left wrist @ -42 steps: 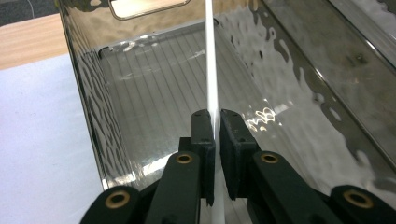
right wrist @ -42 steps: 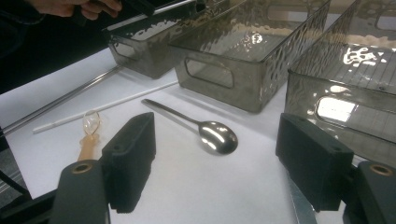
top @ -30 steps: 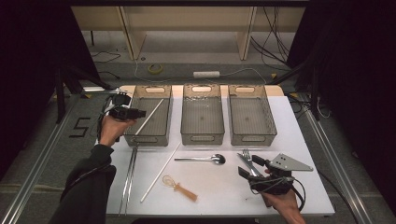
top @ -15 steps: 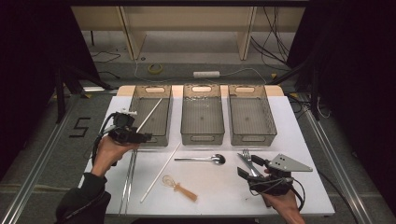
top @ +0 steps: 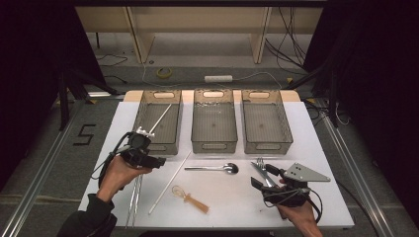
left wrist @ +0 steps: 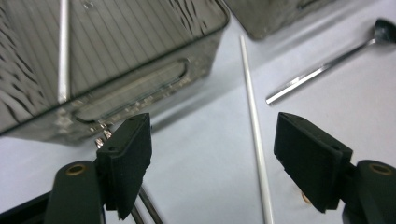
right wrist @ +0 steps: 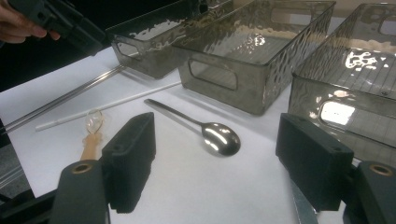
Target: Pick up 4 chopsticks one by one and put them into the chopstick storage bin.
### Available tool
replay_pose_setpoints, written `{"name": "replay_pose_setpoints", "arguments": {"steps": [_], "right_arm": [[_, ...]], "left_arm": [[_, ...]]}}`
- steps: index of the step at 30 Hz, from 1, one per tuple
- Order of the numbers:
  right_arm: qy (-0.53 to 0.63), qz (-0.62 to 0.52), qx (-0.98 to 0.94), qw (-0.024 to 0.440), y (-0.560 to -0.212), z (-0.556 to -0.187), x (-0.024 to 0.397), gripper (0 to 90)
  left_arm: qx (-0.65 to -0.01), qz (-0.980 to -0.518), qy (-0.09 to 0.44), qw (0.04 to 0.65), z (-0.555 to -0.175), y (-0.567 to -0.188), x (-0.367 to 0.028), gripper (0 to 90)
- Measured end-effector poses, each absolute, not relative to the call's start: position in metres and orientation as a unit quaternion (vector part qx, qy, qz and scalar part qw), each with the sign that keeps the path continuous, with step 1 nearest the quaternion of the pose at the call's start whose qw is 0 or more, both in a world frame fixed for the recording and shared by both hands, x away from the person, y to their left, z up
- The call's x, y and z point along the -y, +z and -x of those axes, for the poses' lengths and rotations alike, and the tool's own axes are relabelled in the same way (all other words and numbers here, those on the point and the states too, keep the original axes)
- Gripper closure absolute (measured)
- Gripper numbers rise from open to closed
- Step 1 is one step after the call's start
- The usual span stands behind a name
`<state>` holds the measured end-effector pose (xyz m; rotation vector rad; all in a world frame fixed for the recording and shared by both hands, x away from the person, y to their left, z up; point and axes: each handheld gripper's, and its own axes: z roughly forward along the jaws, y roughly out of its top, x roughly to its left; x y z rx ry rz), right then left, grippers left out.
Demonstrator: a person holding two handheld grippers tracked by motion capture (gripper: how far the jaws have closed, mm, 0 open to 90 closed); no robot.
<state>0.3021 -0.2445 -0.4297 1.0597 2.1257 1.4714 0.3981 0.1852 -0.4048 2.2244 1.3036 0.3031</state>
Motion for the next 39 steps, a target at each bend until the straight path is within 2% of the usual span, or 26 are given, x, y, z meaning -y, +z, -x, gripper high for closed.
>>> {"name": "replay_pose_setpoints", "arguments": {"steps": [8, 18, 22, 39], "right_arm": [[0.518, -0.373, -0.75, 0.172, -0.43, -0.302, 0.244, 29.7], [0.518, -0.373, -0.751, 0.172, -0.43, -0.302, 0.243, 29.6], [0.517, -0.373, -0.751, 0.172, -0.43, -0.302, 0.243, 29.6], [0.516, -0.373, -0.752, 0.172, -0.43, -0.302, 0.243, 29.6]], "left_arm": [[-0.473, -0.842, 0.095, 0.241, -0.383, -0.415, -0.177, 29.5], [-0.463, -0.858, 0.077, 0.209, -0.368, -0.435, -0.166, 37.9], [-0.457, -0.863, 0.068, 0.205, -0.364, -0.438, -0.163, 44.3], [-0.439, -0.878, 0.043, 0.187, -0.357, -0.454, -0.155, 61.8]]}}
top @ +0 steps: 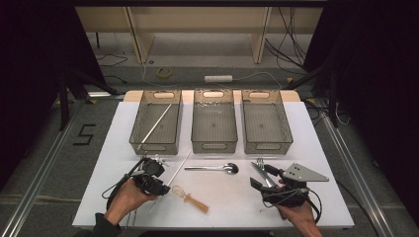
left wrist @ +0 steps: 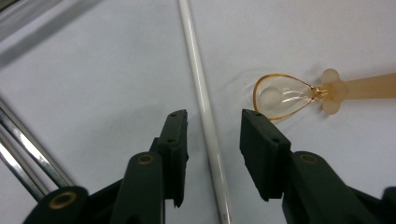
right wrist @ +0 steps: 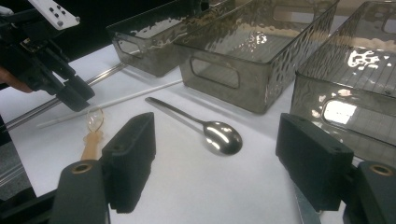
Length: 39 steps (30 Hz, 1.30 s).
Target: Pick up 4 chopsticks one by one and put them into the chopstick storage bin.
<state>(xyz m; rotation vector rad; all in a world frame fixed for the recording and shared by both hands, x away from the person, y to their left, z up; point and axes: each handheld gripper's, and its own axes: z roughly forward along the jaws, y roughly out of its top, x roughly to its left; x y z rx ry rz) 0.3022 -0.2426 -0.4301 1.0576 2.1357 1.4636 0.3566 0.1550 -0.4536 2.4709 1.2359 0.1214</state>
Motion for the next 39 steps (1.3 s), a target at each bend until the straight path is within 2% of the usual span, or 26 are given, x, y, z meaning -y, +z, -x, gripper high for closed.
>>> {"name": "replay_pose_setpoints", "arguments": {"steps": [24, 39], "right_arm": [[0.515, -0.372, -0.753, 0.171, -0.43, -0.302, 0.242, 29.7], [0.514, -0.372, -0.753, 0.171, -0.43, -0.302, 0.242, 29.7]], "left_arm": [[-0.433, -0.884, 0.045, 0.17, -0.355, -0.464, -0.148, 76.8], [-0.445, -0.878, 0.041, 0.171, -0.357, -0.464, -0.15, 81.1]]}}
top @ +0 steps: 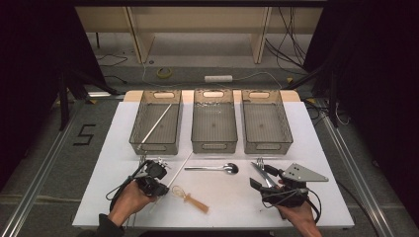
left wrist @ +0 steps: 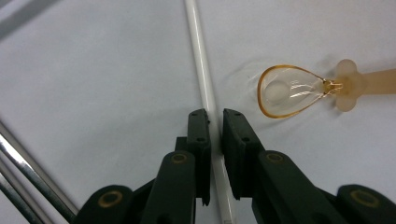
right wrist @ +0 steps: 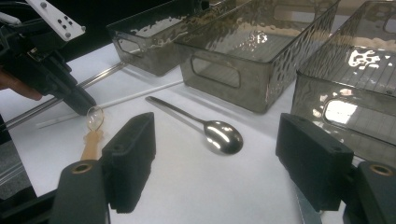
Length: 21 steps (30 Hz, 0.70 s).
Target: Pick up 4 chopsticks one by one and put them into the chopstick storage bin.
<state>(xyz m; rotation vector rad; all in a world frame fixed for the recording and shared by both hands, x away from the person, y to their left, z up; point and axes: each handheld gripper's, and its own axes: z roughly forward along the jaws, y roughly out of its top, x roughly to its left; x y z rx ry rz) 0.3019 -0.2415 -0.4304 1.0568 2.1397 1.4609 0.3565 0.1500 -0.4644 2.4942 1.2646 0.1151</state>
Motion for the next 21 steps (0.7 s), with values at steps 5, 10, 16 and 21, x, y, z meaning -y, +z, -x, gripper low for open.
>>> {"name": "replay_pose_setpoints", "arguments": {"steps": [5, 10, 16, 21], "right_arm": [[0.514, -0.372, -0.753, 0.171, -0.4304, -0.3019, 0.2416, 29.6], [0.514, -0.372, -0.754, 0.171, -0.4303, -0.3019, 0.2417, 29.7], [0.514, -0.372, -0.754, 0.171, -0.4302, -0.3019, 0.2415, 29.7], [0.514, -0.372, -0.754, 0.171, -0.4302, -0.3019, 0.2416, 29.6]], "left_arm": [[-0.451, -0.876, 0.039, 0.169, -0.3572, -0.4641, -0.1508, 81.7], [-0.464, -0.869, 0.045, 0.167, -0.3584, -0.4641, -0.1536, 83.3], [-0.467, -0.867, 0.051, 0.166, -0.3596, -0.4635, -0.1575, 83.8], [-0.468, -0.865, 0.054, 0.171, -0.3596, -0.4618, -0.1598, 83.9]]}}
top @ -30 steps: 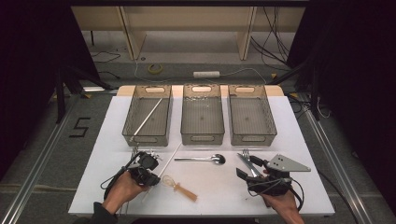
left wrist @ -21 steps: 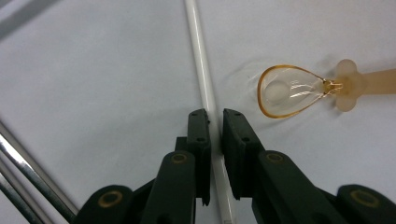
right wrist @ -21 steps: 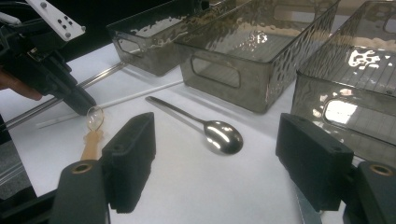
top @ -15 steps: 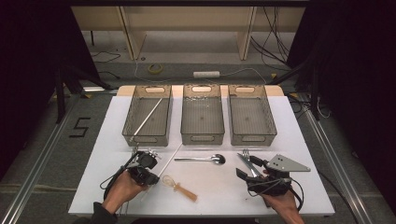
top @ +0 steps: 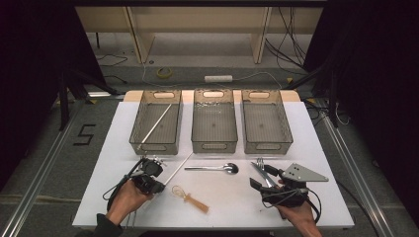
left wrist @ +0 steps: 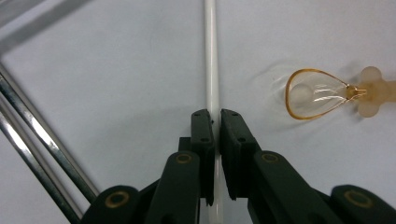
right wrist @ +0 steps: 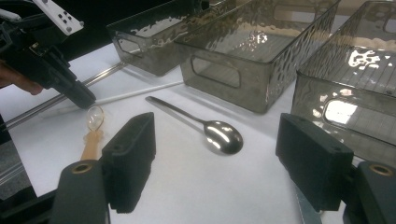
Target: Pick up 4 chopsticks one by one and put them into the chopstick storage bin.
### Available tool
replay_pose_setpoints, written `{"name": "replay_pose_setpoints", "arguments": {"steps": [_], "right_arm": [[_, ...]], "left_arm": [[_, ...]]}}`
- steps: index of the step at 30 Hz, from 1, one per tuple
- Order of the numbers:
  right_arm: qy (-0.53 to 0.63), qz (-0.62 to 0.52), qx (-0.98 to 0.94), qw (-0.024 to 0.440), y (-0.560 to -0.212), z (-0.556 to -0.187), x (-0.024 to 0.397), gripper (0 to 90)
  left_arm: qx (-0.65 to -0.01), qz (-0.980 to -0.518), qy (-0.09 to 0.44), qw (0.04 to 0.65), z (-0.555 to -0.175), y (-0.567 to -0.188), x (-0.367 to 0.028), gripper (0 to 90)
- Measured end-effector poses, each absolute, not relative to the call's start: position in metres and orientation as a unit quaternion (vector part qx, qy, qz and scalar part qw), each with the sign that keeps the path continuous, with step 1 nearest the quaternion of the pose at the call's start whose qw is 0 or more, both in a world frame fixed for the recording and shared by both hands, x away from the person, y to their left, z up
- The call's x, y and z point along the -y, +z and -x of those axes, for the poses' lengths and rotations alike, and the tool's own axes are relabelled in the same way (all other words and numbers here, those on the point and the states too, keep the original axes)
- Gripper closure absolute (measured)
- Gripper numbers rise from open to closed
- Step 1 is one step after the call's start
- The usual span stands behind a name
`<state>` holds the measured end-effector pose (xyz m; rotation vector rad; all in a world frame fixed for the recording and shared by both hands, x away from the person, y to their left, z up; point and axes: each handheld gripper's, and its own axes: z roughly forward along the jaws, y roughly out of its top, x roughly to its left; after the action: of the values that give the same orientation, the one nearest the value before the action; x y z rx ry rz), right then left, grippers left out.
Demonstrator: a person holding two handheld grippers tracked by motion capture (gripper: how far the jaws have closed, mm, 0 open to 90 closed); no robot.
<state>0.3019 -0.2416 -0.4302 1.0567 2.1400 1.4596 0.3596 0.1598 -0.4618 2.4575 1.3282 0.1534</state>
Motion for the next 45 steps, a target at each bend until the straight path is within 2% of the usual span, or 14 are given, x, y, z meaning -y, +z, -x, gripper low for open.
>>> {"name": "replay_pose_setpoints", "arguments": {"steps": [28, 45], "right_arm": [[0.514, -0.373, -0.754, 0.172, -0.43, -0.302, 0.242, 29.7], [0.514, -0.372, -0.754, 0.172, -0.43, -0.302, 0.242, 29.7]], "left_arm": [[-0.452, -0.862, 0.08, 0.214, -0.354, -0.44, -0.177, 84.2], [-0.462, -0.844, 0.091, 0.256, -0.351, -0.421, -0.195, 84.2]]}}
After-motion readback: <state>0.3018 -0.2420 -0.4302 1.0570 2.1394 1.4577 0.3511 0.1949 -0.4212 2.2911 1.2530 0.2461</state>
